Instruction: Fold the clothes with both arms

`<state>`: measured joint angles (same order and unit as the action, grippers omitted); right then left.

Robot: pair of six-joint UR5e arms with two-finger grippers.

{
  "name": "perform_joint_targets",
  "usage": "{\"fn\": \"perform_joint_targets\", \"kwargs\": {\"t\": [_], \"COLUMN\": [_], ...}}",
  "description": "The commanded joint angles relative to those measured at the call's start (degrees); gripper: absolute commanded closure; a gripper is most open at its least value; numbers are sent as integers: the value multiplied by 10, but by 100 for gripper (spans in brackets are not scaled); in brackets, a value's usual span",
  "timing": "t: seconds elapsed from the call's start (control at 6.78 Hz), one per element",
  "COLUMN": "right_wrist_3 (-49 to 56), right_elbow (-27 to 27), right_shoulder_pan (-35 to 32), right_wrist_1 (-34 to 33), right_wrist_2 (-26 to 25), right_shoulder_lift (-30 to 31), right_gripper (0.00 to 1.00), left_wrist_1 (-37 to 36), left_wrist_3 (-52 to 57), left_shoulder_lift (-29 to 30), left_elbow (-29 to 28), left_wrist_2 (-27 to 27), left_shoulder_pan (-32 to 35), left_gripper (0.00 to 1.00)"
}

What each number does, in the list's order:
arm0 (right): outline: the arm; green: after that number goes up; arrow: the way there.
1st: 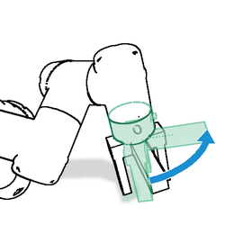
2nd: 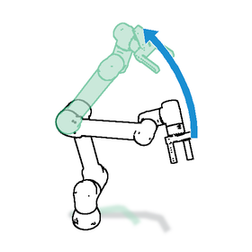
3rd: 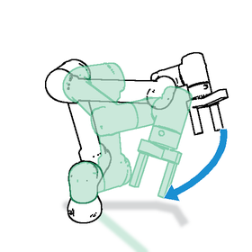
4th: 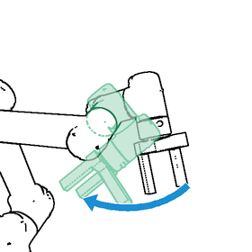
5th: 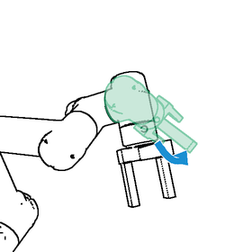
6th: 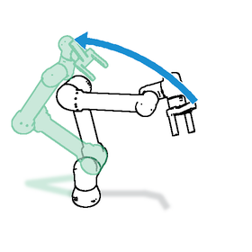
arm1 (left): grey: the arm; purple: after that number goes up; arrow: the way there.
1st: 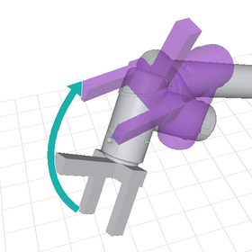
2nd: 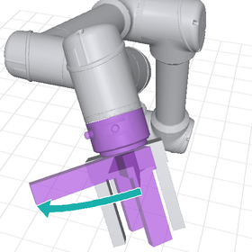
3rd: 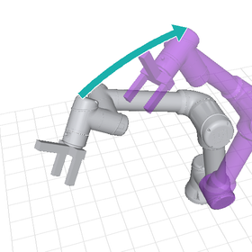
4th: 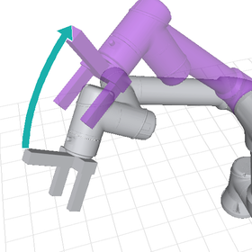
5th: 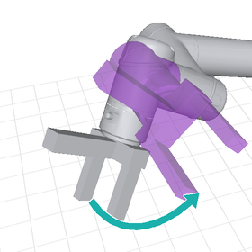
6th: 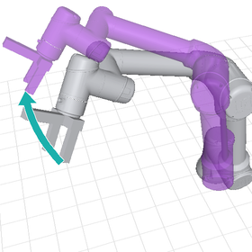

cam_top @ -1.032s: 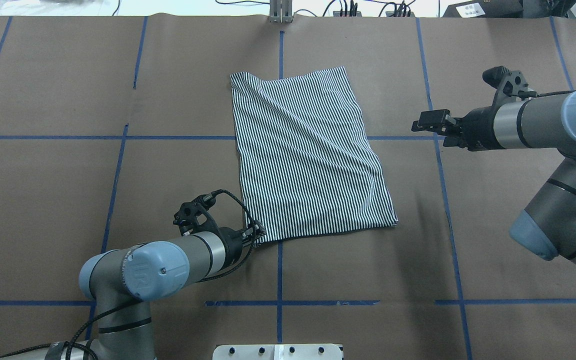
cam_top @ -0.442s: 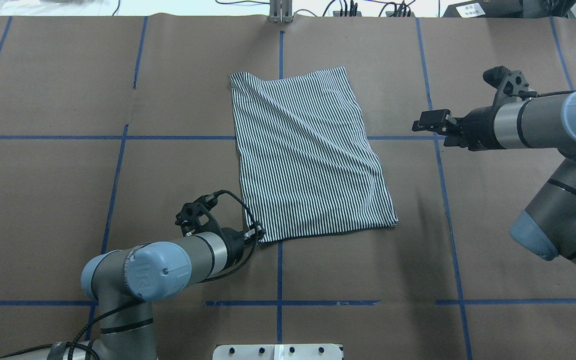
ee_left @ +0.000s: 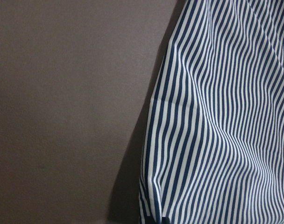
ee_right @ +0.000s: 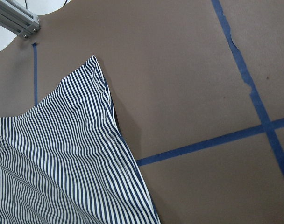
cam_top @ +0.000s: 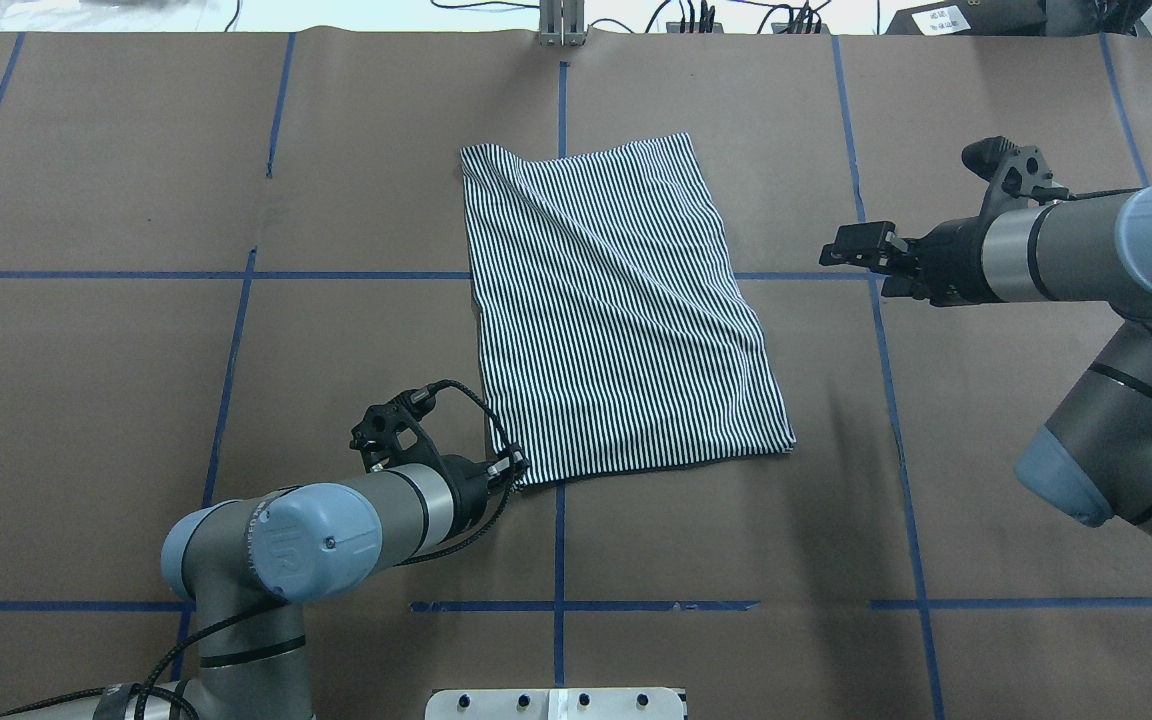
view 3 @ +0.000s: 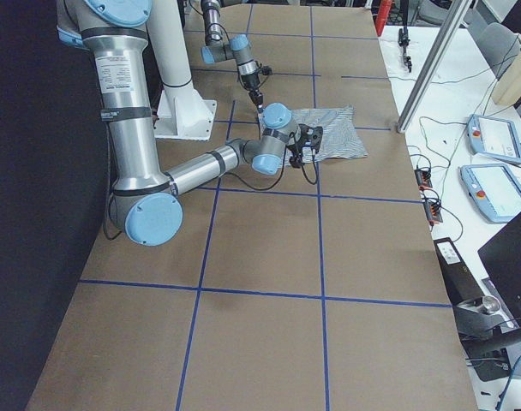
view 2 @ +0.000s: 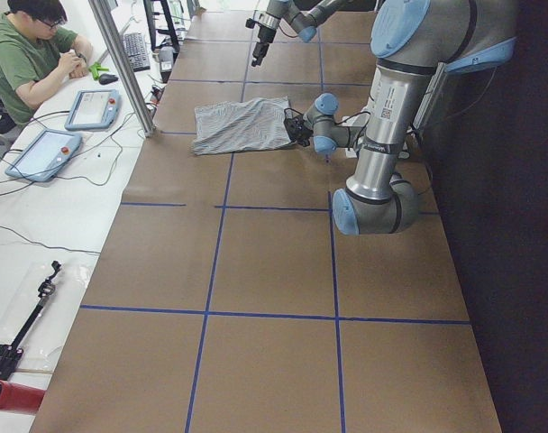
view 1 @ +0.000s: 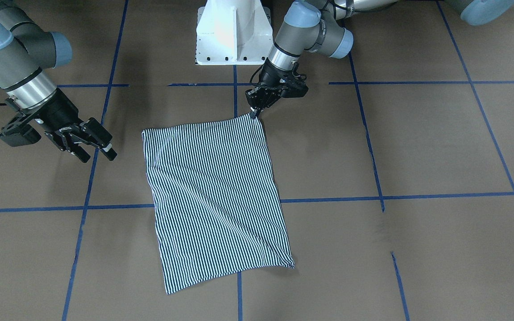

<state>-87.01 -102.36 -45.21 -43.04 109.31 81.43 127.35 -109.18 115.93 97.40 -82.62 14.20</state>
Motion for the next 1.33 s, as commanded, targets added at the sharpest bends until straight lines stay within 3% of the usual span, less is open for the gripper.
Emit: {"fn": "perform_joint_targets", "kwargs": {"t": [0.0,0.29,0.74,1.18], "right_wrist_3": [-115,-169,-173,-131], "right_elbow": [-24,-71,-58,-33], "right_shoulder_pan": [70,145,189,188], "right_wrist_1": [-42,-181,-431,-435], "right_wrist_2": [-61,-124,-132,-140], "right_shoulder_lift": [-5,-21,-169,-156], "right_gripper": [21,24,25,33], "left_wrist_1": [0,0,0,0], "left_wrist_3": [0,1,1,1], "left_shoulder_lift": [1,1,-3,-1], "left_elbow": [1,2,3,5], "left_wrist_2": [9,31,63,75], "left_shoulder_pan": [0,2,1,0], "left_gripper": [100,100,100,100]}}
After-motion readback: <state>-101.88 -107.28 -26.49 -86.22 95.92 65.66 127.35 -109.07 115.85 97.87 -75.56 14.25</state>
